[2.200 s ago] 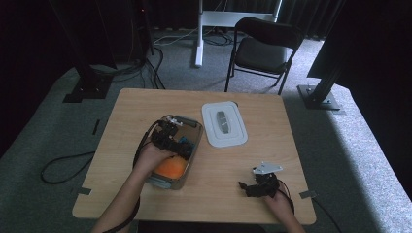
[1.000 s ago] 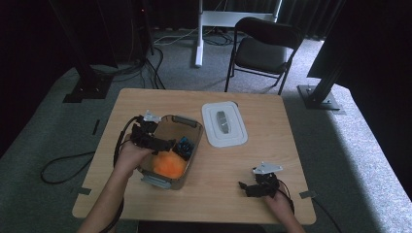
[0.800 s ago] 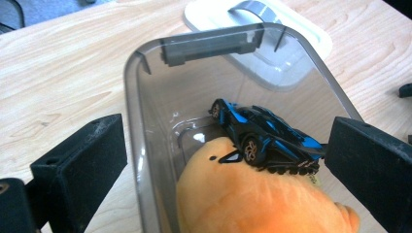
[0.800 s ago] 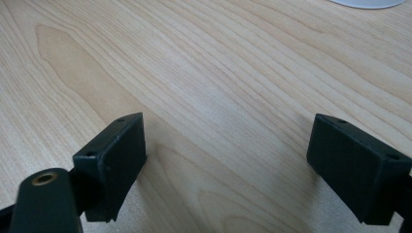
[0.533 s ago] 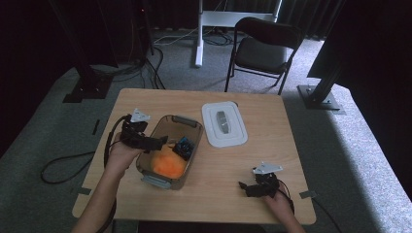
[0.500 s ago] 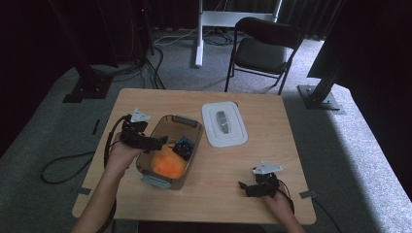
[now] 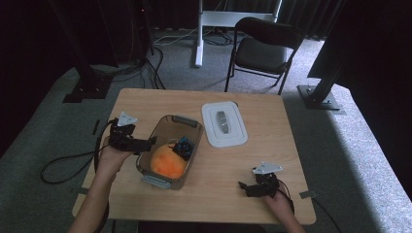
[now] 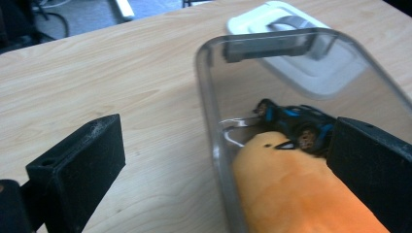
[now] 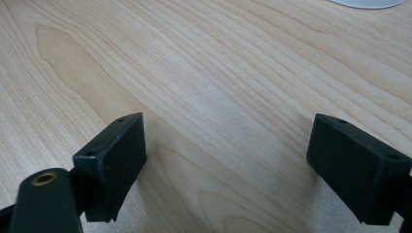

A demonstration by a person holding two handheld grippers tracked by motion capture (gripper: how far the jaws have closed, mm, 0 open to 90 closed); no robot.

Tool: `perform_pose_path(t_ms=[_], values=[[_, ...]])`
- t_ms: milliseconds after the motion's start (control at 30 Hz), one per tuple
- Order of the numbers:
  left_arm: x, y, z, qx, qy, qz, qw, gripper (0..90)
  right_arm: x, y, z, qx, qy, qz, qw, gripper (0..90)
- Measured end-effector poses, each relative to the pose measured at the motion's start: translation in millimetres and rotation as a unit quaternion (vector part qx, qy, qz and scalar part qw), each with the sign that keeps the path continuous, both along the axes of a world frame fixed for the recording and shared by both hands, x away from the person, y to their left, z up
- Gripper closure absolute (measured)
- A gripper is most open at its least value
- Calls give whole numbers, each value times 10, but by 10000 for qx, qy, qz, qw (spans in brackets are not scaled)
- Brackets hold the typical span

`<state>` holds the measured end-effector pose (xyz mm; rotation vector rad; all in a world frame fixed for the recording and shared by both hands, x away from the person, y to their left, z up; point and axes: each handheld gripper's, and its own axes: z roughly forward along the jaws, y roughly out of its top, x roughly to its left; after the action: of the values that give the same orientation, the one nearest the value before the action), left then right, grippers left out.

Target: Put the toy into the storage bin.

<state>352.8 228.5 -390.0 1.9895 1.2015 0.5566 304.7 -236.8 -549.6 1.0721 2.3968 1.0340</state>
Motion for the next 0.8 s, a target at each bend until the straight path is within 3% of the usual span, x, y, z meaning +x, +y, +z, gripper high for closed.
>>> perform_pose_path(t_ms=[367, 800], values=[[-56, 284, -174, -241, -109, 325, 9991, 10, 1, -1, -1, -3, -9, 6, 10000, 134], [-81, 615, -497, -264, 43, 650, 9975, 10, -1, 0, 0, 1, 4, -1, 10000, 134]])
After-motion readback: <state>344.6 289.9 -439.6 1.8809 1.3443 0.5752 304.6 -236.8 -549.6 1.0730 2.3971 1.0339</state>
